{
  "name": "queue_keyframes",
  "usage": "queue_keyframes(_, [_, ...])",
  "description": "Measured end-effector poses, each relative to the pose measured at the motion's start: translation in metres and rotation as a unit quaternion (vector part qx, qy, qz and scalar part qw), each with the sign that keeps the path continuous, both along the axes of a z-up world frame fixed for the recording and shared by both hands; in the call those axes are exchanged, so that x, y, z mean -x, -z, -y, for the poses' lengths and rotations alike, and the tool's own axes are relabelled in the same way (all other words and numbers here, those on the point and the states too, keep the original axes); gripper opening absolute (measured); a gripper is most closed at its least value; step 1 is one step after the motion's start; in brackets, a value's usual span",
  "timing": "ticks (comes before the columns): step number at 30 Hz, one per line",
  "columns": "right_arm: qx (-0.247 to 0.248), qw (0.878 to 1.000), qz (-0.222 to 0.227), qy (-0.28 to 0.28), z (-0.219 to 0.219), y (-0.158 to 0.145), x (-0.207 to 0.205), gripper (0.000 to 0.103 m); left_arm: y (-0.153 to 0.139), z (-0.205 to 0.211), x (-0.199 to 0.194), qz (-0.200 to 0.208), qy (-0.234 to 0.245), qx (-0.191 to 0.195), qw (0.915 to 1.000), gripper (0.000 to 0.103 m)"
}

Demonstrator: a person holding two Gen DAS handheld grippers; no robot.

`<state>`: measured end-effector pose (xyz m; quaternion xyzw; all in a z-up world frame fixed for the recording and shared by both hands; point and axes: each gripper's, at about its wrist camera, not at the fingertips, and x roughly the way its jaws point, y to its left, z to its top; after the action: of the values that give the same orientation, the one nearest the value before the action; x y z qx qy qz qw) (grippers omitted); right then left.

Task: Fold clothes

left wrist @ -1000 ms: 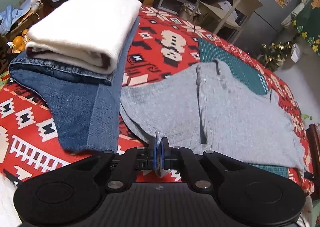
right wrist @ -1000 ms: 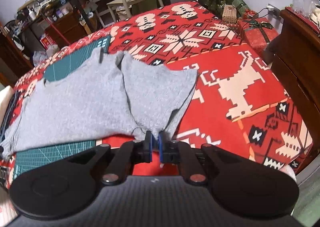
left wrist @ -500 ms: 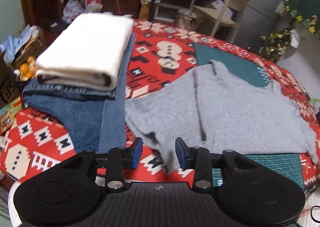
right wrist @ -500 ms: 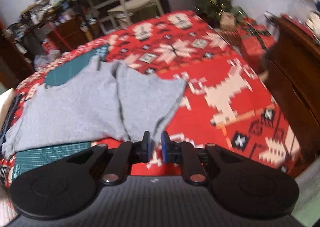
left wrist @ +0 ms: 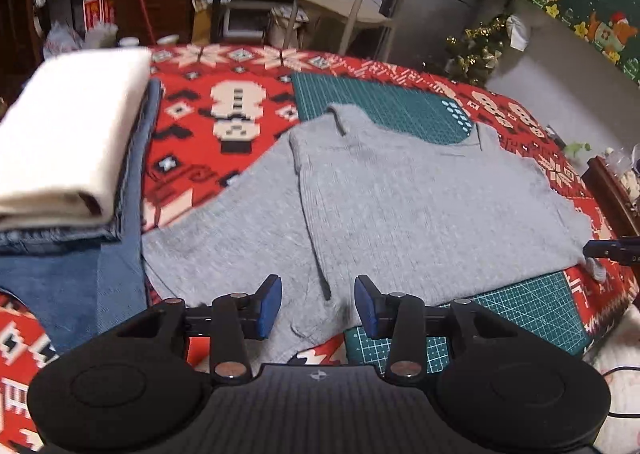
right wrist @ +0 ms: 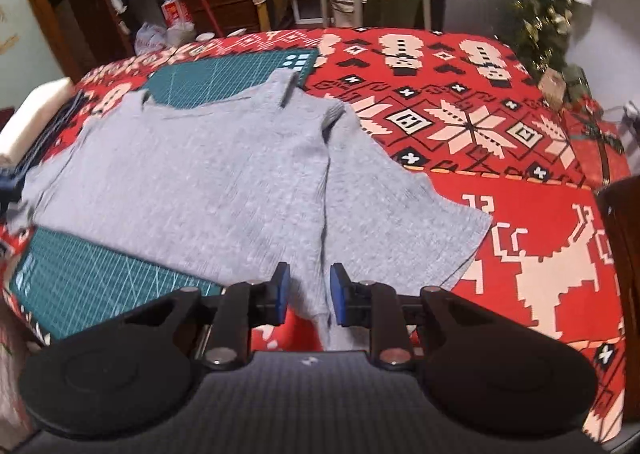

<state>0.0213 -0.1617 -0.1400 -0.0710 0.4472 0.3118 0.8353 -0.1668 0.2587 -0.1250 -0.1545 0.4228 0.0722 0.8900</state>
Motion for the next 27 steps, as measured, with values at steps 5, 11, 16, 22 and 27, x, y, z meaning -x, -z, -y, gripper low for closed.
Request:
queue_keyframes(5, [-0.006,1.0,-0.018,0.006,-0.001,0.006,-0.005,0.012,0.004,-0.004,-0.001,0.007,0.002,0.03,0.9995,0.036])
queue_keyframes(11, [-0.001,1.0,-0.025,0.014,-0.002,0.014,-0.009,0.003,0.014,0.009,-0.012,-0.015,0.028,0.015,0.9994,0.02])
queue_keyframes(16, [-0.018,0.999,-0.027,0.013,0.003,-0.002,-0.004,0.001,0.004,0.002,-0.004,-0.009,0.019,0.009,0.9997,0.003])
queue_keyframes(22, [-0.032,0.999,-0.042,0.016,0.014,-0.015,0.0,0.001,-0.011,-0.006,0.008,-0.008,0.031,0.016,0.9994,0.003])
queue_keyframes(27, [-0.015,0.998,-0.056,0.03,0.017,0.003,-0.005,0.001,0.007,-0.018,0.009,-0.035,0.022,0.017,0.999,0.004])
